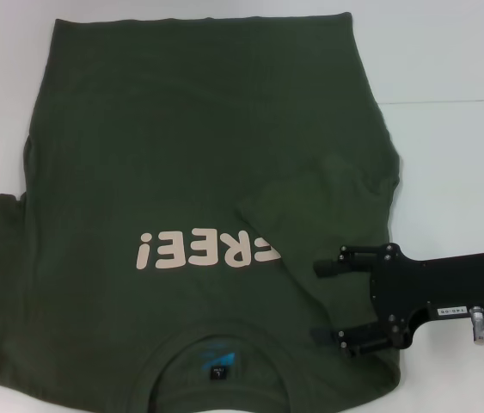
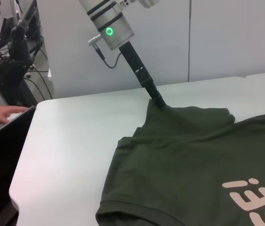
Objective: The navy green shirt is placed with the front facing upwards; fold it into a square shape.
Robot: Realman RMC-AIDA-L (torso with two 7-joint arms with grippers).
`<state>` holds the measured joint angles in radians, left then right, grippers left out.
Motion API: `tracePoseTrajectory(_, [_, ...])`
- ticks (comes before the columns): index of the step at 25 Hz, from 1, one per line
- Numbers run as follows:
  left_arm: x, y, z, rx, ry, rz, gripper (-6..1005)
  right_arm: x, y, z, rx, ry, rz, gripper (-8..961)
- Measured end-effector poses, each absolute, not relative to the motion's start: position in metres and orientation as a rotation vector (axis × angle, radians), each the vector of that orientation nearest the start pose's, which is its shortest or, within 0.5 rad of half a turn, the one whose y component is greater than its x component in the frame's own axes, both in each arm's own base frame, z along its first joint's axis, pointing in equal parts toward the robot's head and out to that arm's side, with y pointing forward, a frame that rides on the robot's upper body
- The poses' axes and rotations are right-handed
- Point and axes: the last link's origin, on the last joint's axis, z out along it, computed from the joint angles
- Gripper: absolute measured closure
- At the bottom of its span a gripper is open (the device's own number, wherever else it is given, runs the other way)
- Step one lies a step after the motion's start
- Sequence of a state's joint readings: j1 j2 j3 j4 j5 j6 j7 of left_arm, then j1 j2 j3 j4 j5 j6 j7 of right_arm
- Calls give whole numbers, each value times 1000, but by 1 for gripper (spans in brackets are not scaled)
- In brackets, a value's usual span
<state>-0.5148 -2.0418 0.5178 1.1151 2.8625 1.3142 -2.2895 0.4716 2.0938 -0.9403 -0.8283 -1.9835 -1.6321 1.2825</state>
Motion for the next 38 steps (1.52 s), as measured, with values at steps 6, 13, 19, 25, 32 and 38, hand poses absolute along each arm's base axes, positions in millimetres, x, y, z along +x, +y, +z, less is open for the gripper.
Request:
tracePoseTrajectory(6, [-368, 339, 128, -1893, -1379, 230, 466, 241, 310, -13, -2964, 228, 547, 39])
tracePoseTrajectory(13, [-370, 339, 129, -1875, -1384, 221, 541, 241, 310, -13, -2964, 235, 548, 39])
tracePoseTrajectory(19, [-371, 337, 129, -1877, -1394, 224, 346, 239, 311, -13, -2967, 236, 549, 39])
tracePoseTrajectory(25, [-374, 333, 123, -1891, -1409, 237, 166, 238, 311, -13, -2970, 241, 550, 39])
tracePoseTrajectory(32, [-372, 336, 119, -1909, -1391, 251, 238, 237, 312, -13, -2974, 243, 551, 39])
tracePoseTrajectory(38, [-371, 340, 122, -1898, -1377, 245, 350, 237, 312, -15, -2982, 240, 543, 39])
